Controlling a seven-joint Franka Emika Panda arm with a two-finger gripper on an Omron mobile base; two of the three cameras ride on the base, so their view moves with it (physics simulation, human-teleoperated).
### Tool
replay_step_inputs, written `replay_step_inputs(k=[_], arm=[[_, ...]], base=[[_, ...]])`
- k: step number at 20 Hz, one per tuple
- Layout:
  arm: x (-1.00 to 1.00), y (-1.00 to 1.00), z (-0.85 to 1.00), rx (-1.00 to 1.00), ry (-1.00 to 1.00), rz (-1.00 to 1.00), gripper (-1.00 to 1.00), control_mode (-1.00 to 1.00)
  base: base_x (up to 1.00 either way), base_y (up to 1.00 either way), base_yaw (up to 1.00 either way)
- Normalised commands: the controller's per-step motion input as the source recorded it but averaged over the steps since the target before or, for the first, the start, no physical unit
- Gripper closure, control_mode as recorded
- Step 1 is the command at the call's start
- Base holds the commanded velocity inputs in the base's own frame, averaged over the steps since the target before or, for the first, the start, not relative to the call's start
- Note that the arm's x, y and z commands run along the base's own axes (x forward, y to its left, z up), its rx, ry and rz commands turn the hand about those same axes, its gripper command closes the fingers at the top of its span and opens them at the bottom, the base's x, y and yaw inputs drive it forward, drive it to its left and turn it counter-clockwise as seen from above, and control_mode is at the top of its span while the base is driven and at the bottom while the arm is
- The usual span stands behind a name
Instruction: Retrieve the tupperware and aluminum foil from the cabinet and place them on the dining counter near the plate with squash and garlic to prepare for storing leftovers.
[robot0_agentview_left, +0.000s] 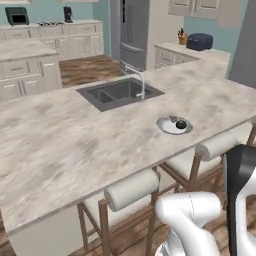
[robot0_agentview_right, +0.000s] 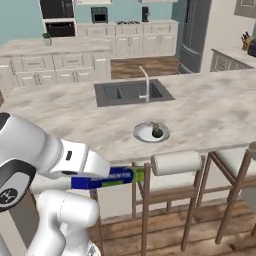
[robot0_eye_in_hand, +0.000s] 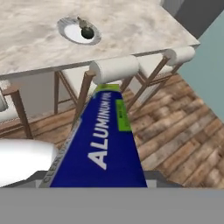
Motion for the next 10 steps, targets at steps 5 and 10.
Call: replay_step_inputs(k=[5, 10], arm=[[0.0, 0.0, 0.0, 0.0, 0.0, 0.0, 1.0, 1.0], [0.0, 0.0, 0.0, 0.0, 0.0, 0.0, 1.0, 1.0]], base=[[-0.12, -1.0, 0.43], [0.0, -0.98, 0.42]])
